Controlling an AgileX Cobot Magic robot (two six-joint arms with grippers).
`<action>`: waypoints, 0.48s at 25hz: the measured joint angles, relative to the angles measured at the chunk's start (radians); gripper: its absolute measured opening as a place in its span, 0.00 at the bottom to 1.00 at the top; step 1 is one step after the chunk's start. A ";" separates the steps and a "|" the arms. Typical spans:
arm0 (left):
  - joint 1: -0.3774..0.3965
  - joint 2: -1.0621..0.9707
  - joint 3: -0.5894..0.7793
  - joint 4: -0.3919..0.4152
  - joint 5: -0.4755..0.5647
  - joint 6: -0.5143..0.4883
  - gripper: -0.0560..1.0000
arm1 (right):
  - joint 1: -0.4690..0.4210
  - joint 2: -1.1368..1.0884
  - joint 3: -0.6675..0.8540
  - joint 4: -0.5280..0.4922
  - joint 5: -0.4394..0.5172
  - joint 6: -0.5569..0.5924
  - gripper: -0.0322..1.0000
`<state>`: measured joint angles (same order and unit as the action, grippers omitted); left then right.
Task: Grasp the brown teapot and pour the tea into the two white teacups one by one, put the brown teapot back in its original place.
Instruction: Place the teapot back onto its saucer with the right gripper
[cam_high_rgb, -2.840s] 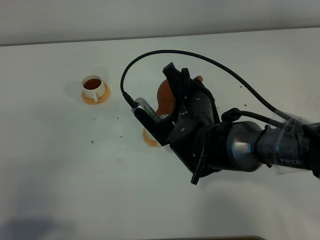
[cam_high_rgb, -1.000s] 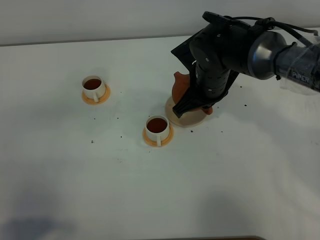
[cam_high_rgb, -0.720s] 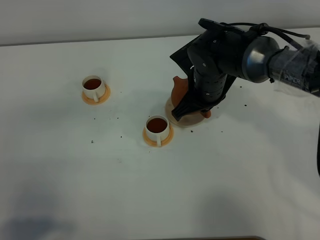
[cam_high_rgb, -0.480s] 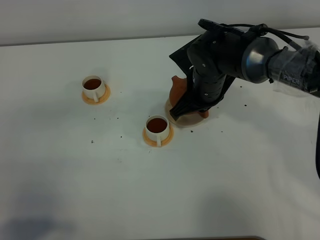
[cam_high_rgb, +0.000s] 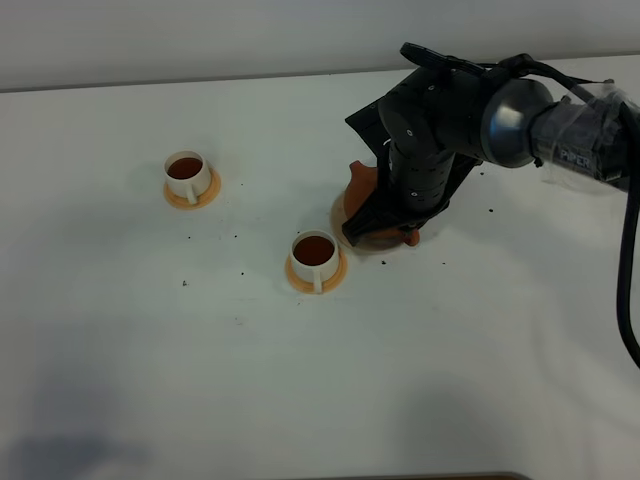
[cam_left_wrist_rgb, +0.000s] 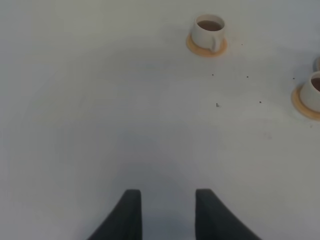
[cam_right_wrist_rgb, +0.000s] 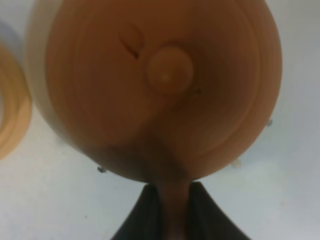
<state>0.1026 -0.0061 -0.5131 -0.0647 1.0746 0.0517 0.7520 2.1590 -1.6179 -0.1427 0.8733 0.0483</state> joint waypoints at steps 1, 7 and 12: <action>0.000 0.000 0.000 0.000 0.000 0.000 0.30 | 0.000 0.001 0.000 0.003 0.000 0.000 0.12; 0.000 0.000 0.000 0.000 0.000 0.000 0.30 | 0.000 0.005 -0.001 0.012 0.000 0.000 0.12; 0.000 0.000 0.000 0.000 0.000 0.000 0.30 | 0.000 0.005 -0.001 0.014 0.000 0.000 0.12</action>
<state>0.1026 -0.0061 -0.5131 -0.0647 1.0746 0.0517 0.7520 2.1637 -1.6187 -0.1282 0.8733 0.0483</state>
